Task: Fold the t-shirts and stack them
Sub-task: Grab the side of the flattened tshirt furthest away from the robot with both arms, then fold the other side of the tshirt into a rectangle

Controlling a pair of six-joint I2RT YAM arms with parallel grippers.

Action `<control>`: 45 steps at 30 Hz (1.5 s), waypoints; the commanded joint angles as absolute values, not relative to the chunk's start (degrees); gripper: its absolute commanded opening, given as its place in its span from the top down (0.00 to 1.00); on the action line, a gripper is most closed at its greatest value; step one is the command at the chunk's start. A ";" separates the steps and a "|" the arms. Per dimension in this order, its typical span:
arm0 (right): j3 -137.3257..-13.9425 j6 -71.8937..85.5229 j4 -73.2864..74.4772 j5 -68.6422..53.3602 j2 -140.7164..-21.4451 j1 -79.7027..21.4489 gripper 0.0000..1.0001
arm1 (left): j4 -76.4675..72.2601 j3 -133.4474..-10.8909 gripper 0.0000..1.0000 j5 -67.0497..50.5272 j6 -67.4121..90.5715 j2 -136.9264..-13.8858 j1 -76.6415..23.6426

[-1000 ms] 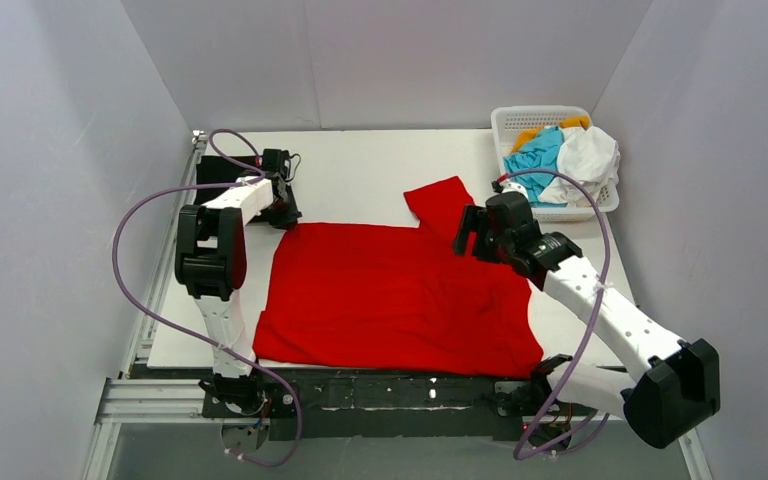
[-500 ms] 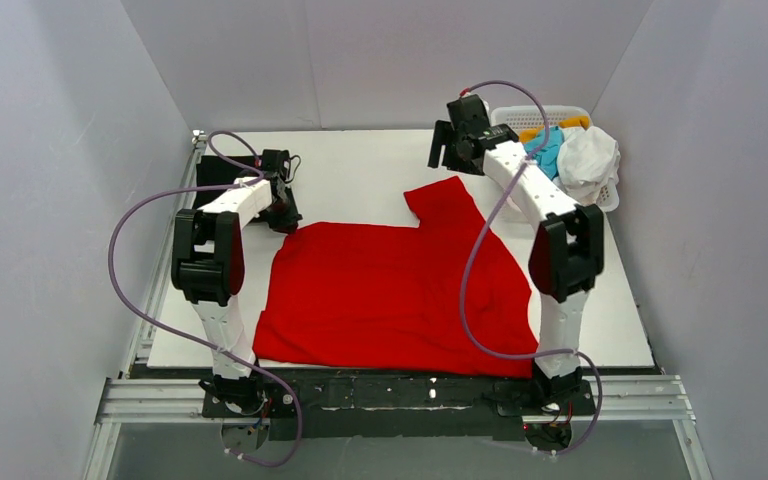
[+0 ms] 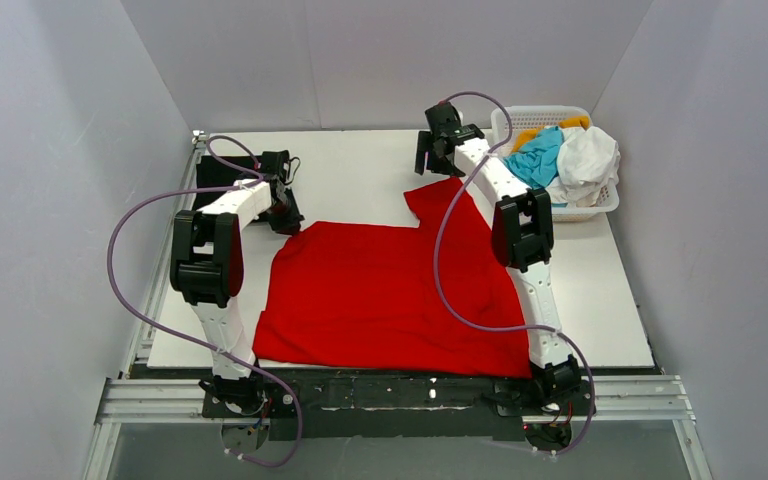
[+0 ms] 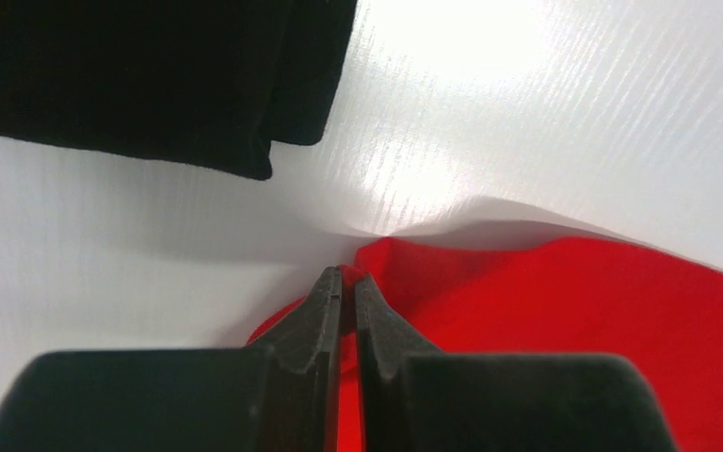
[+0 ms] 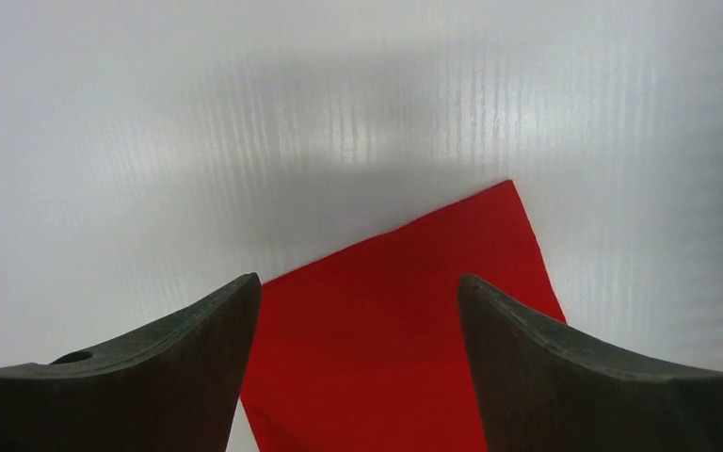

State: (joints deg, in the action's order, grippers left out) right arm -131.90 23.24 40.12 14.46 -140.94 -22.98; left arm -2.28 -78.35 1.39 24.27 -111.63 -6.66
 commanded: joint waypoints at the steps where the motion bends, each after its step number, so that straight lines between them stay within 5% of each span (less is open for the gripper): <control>1: -133.72 21.84 42.89 13.53 -142.77 -22.89 0.16 | 0.76 -76.51 1.00 -0.88 25.76 -108.53 -6.94; 9: -133.44 20.57 46.65 11.04 -146.12 -22.86 0.18 | 0.35 -75.64 1.00 -3.16 27.09 -108.70 -6.96; 16: -135.79 19.80 50.09 10.27 -148.12 -22.76 0.33 | -0.90 -74.51 1.00 -2.97 26.85 -107.47 -6.99; 19: -135.72 19.21 50.79 9.14 -148.78 -22.76 0.43 | -1.46 -74.40 1.00 -3.27 26.86 -107.24 -6.97; 28: -134.14 18.62 48.32 10.64 -146.14 -22.68 0.99 | -0.78 -75.18 1.00 -4.14 26.43 -107.19 -6.94; 45: -99.33 18.12 29.18 14.78 -115.52 -23.91 0.99 | -3.97 -68.02 1.00 -8.63 24.35 -97.97 -6.95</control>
